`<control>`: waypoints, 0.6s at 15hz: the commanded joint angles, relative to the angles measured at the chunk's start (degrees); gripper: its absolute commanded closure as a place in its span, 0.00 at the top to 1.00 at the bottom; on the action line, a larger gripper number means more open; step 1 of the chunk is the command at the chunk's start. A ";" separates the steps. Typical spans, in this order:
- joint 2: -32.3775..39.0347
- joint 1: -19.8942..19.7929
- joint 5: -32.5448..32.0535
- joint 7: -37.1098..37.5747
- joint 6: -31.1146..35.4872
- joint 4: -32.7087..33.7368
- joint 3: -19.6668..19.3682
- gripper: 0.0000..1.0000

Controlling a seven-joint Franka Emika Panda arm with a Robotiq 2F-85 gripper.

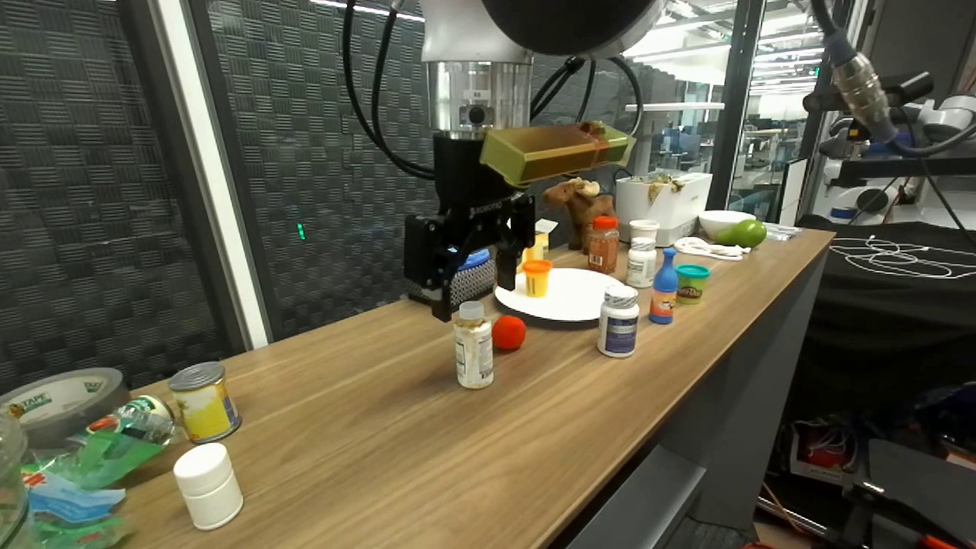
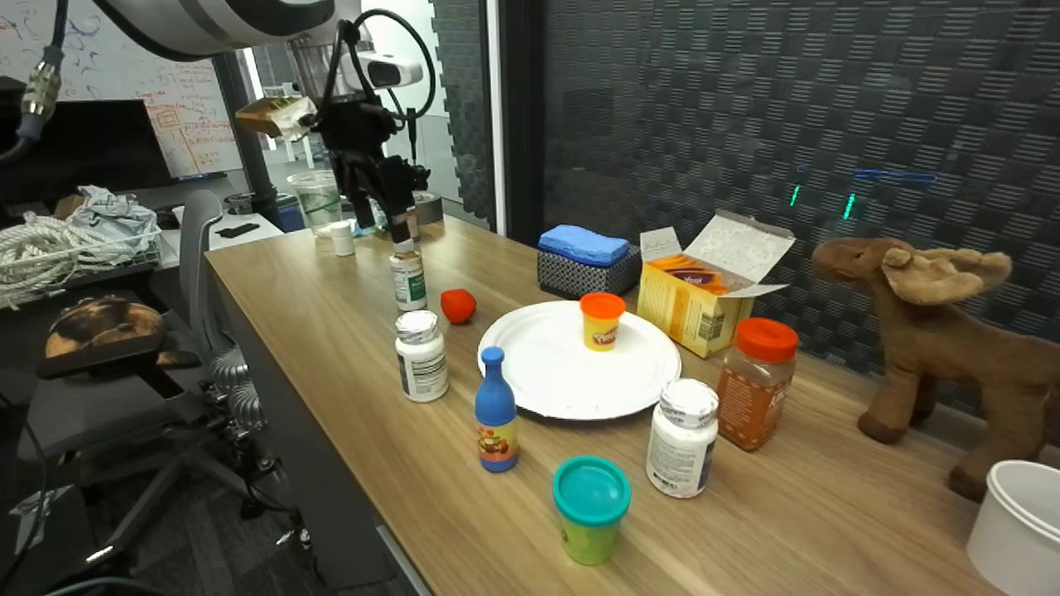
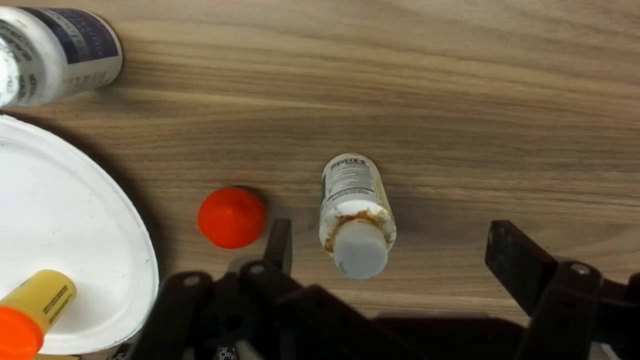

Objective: Put the bottles and orange plushie that are around the white plate on the white plate

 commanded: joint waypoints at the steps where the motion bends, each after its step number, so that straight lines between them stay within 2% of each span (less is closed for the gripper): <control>1: 0.54 -0.96 2.80 -3.19 1.41 0.59 0.00 0.97; 3: 1.27 -1.23 3.38 -3.77 1.29 0.90 -0.14 0.89; 4: 1.57 -1.33 3.69 -4.09 1.31 1.03 -0.16 0.88; 5: 2.17 -1.47 4.09 -4.44 1.38 1.32 -0.21 0.65; 7: 2.85 -1.51 4.21 -4.51 1.64 1.64 -0.25 0.62; 9: 3.39 -1.36 3.84 -4.38 1.94 1.96 -0.31 0.45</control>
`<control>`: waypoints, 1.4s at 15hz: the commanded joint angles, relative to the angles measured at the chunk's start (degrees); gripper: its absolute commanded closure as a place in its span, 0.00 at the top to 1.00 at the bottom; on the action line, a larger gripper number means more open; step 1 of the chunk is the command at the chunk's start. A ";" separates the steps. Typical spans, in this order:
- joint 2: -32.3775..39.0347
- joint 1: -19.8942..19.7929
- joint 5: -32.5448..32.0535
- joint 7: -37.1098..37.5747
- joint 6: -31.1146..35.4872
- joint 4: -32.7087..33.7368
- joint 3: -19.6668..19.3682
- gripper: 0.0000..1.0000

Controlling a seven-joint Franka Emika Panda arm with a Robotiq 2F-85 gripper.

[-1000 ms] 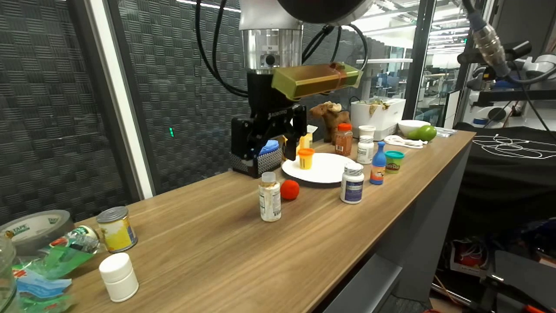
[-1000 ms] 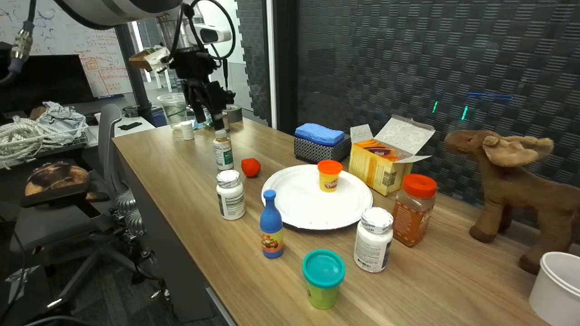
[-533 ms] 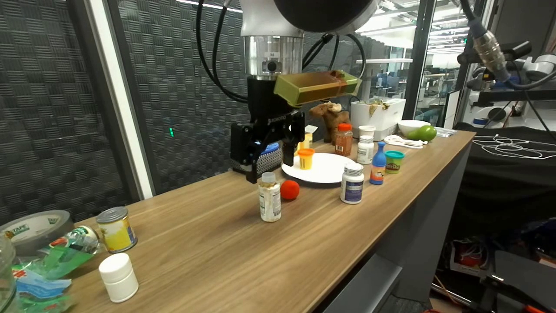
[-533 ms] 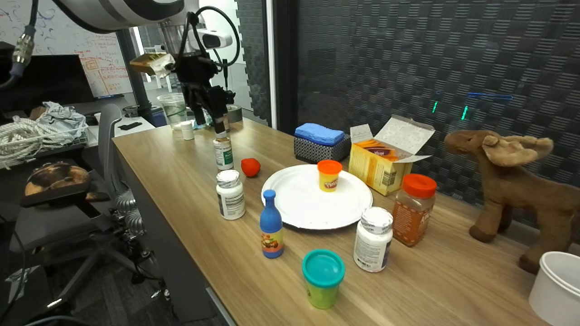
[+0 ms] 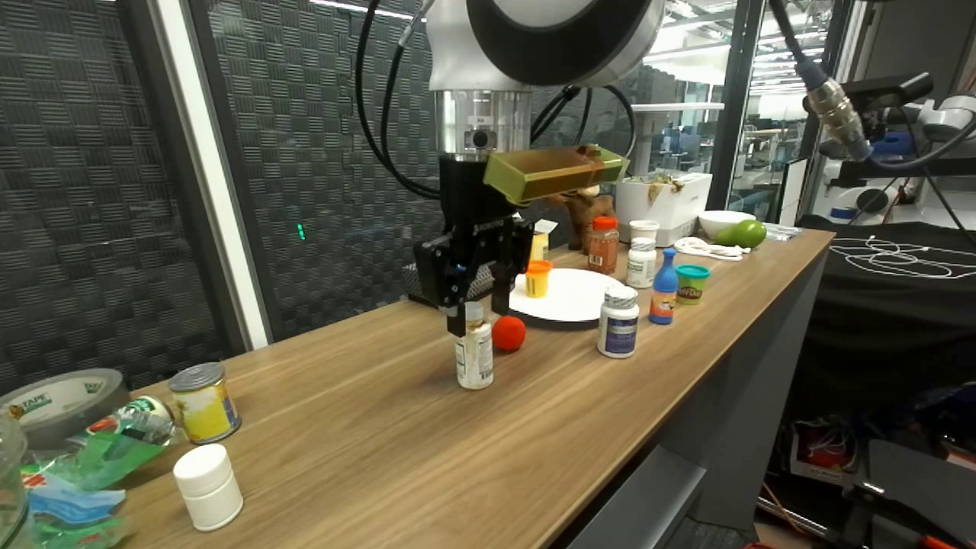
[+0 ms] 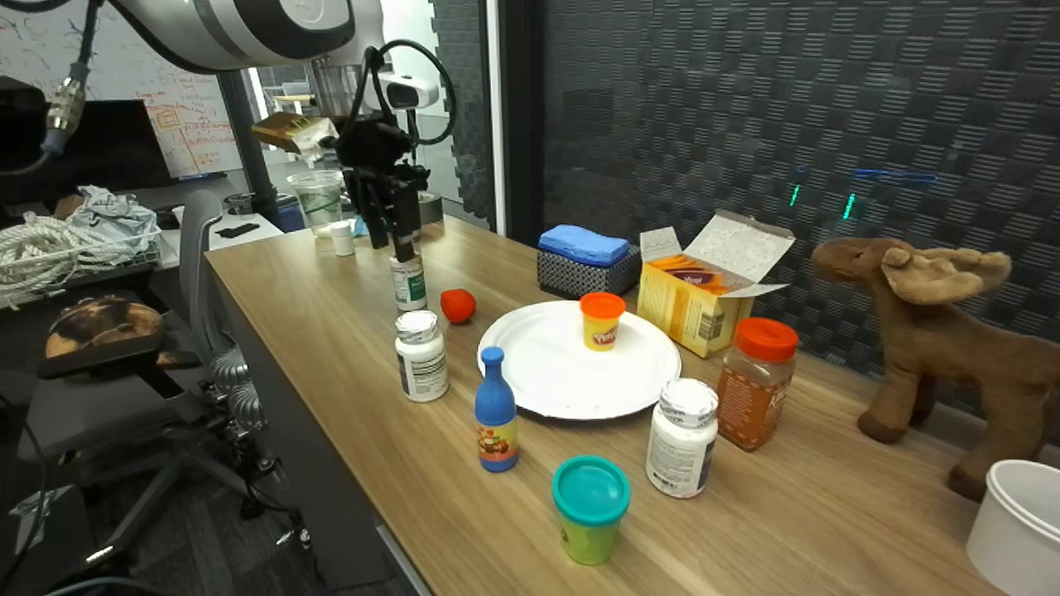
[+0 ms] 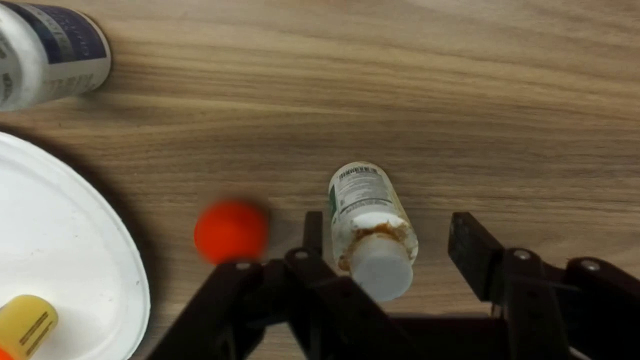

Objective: Put the bottles and orange plushie that are around the white plate on the white plate

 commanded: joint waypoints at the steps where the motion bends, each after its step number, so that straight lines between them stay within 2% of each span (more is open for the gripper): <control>1: 1.21 0.04 0.96 -1.45 1.47 1.58 -0.06 0.37; 5: 0.71 0.28 0.31 -1.27 2.03 1.55 -0.08 0.08; 7: -0.38 0.36 0.24 -1.23 2.17 0.69 -0.06 0.12; 13: -4.72 -0.61 -2.72 4.81 -2.01 0.21 -2.43 0.07; 16: -6.70 -2.40 -5.15 7.98 -5.28 1.30 -4.48 0.07; 21: -6.21 -5.81 -5.06 10.18 -7.26 4.88 -6.44 0.07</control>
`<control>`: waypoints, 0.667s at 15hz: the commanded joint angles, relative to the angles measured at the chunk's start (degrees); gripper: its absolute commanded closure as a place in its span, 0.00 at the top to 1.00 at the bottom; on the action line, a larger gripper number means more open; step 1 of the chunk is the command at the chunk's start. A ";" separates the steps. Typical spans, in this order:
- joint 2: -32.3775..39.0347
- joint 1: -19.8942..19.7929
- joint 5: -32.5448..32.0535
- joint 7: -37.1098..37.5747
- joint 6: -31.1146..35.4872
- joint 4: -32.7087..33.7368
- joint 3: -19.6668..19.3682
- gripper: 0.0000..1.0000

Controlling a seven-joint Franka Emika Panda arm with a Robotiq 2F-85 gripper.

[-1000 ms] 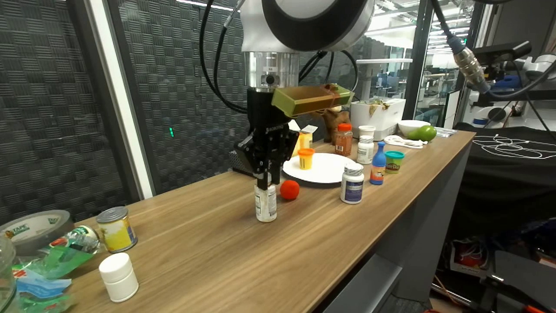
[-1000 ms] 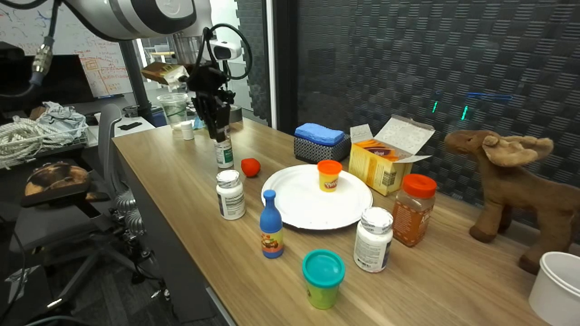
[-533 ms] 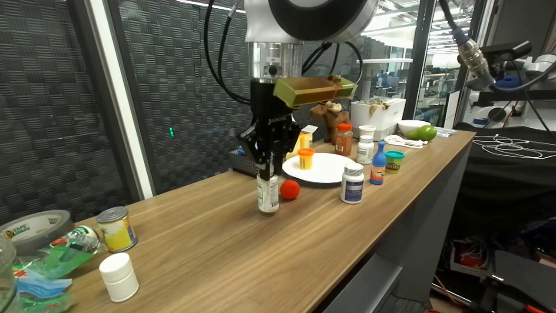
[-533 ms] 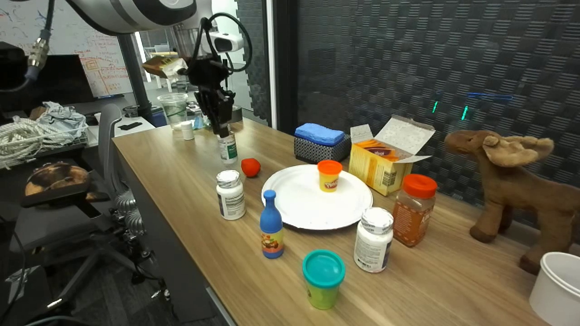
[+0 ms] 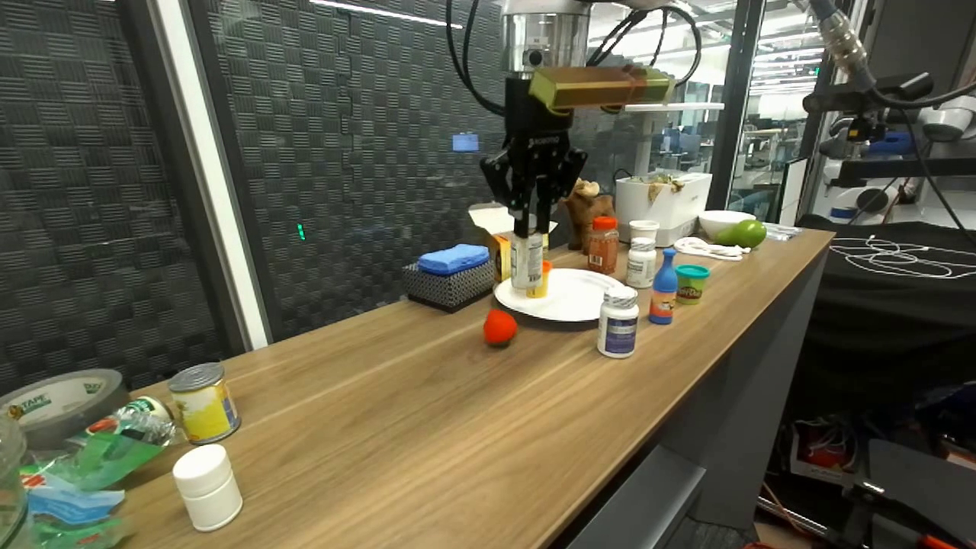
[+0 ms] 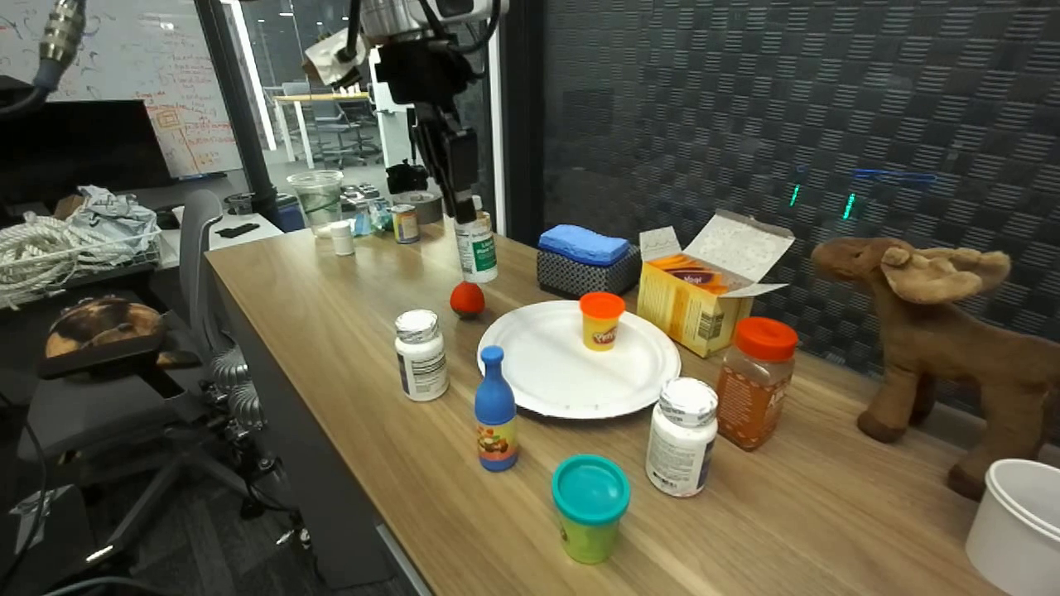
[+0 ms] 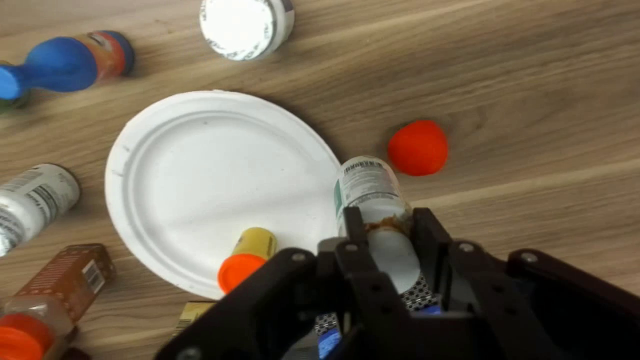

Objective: Put the bottles and orange plushie that are around the white plate on the white plate

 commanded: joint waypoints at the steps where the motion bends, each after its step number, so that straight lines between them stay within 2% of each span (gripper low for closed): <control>1: 1.10 -1.71 -0.80 2.68 -2.70 3.89 -0.52 0.07; 10: 7.95 -2.84 -0.44 4.71 -2.58 9.58 -2.31 0.07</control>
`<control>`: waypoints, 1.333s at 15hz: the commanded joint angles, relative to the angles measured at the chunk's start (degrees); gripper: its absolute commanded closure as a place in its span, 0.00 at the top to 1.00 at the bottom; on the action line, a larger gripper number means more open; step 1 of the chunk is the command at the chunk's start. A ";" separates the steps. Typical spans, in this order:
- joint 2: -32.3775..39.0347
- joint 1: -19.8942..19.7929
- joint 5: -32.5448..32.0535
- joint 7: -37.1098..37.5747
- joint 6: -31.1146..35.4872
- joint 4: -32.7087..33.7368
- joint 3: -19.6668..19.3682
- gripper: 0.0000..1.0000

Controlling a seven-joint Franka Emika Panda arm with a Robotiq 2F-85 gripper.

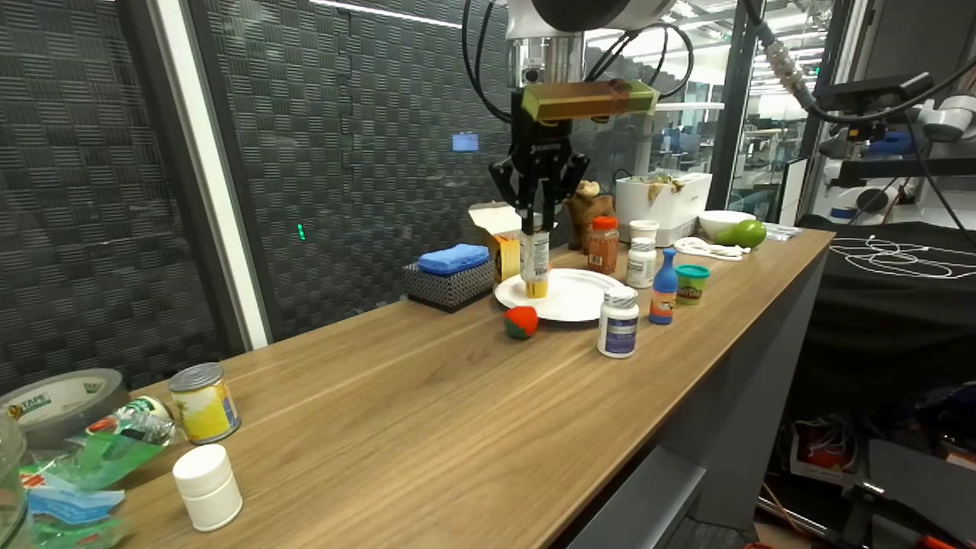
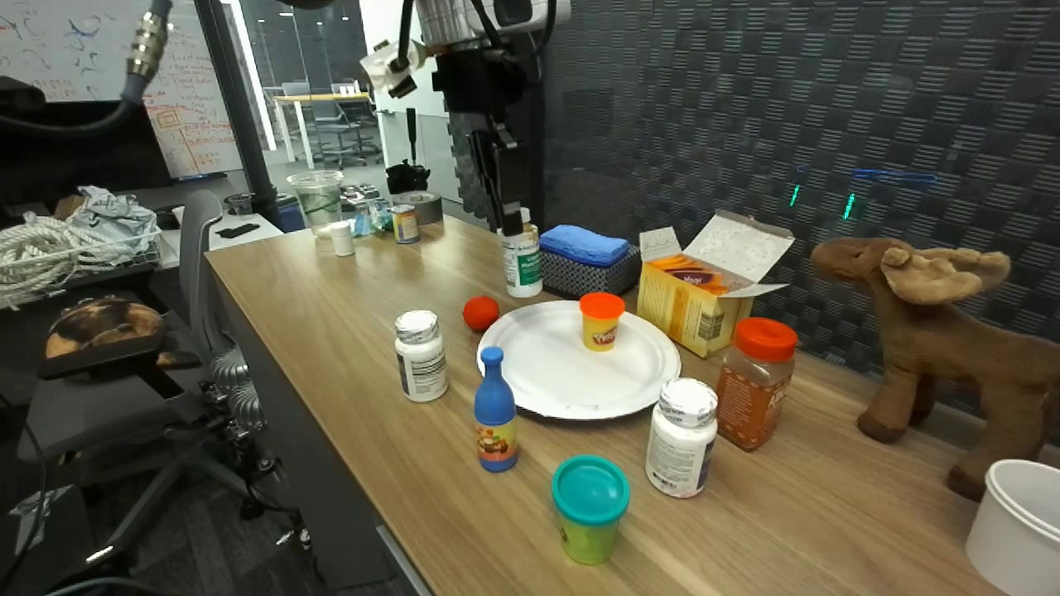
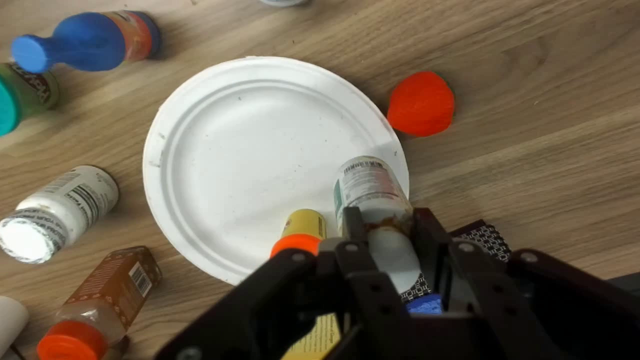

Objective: Put the bottles and orange plushie that are around the white plate on the white plate

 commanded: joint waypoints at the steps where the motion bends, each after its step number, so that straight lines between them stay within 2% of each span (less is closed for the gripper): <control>1: 3.07 0.06 -0.58 1.56 -0.59 4.03 -0.96 0.07; 15: 8.90 -0.97 5.42 -0.13 -0.53 8.05 -2.71 0.08; 20: 9.96 -0.83 5.25 -0.15 -0.70 8.19 -2.91 0.08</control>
